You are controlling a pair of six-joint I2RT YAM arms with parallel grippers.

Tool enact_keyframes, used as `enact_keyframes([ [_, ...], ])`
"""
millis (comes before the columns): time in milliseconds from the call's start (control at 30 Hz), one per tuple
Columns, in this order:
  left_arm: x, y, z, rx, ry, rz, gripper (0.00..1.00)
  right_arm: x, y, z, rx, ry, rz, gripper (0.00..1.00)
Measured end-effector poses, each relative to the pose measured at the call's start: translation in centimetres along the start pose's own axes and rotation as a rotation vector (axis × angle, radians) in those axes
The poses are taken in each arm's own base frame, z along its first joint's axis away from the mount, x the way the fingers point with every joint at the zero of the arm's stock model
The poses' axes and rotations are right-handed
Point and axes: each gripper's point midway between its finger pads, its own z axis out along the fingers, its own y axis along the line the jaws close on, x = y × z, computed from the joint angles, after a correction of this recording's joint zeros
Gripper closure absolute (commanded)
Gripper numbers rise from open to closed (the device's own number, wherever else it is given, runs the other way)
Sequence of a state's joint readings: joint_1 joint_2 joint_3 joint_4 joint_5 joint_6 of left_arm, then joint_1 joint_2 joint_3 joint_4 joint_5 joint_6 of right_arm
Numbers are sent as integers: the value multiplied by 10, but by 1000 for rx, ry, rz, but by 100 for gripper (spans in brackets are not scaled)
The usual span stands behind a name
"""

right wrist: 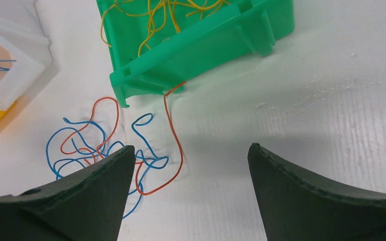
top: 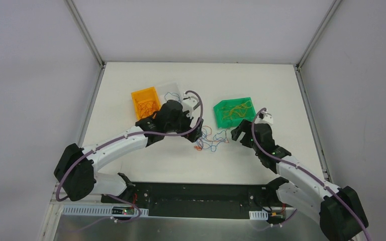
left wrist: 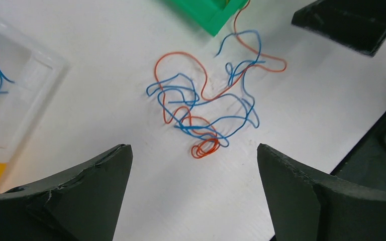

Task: Untangle the cables
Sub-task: Untie the cable.

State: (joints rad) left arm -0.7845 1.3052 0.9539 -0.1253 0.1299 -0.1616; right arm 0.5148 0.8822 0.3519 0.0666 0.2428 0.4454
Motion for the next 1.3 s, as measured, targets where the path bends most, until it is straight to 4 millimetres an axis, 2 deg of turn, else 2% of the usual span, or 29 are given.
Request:
enact_keyframes([
  [100,35,10,10,-22,31,-9,1,8,2,6,7,45,-20,15],
  [133,52,15,17,-27,21,-7,1,17,5,12,14,86,-50,15],
  [233,50,16,20,-26,-33,-2,1,23,9,15,18,116,-79,17],
  [333,51,17,24,-19,-71,-1,1,31,21,27,26,168,-133,19],
  [467,42,15,28,-10,-110,-2,1,39,31,34,24,205,-177,28],
  [600,36,14,31,-4,-143,-3,1,44,29,37,34,224,-188,35],
  [867,35,19,34,-23,-170,-5,1,51,28,39,32,250,-195,44],
  [967,39,25,35,-52,-180,-7,1,51,30,39,26,250,-193,50],
  [1100,45,27,43,-59,-155,-12,1,52,31,39,21,254,-195,52],
  [1200,52,27,54,-58,-103,-18,4,53,32,39,14,257,-195,60],
  [1300,55,25,64,-49,-58,-23,7,54,34,38,3,264,-197,80],
])
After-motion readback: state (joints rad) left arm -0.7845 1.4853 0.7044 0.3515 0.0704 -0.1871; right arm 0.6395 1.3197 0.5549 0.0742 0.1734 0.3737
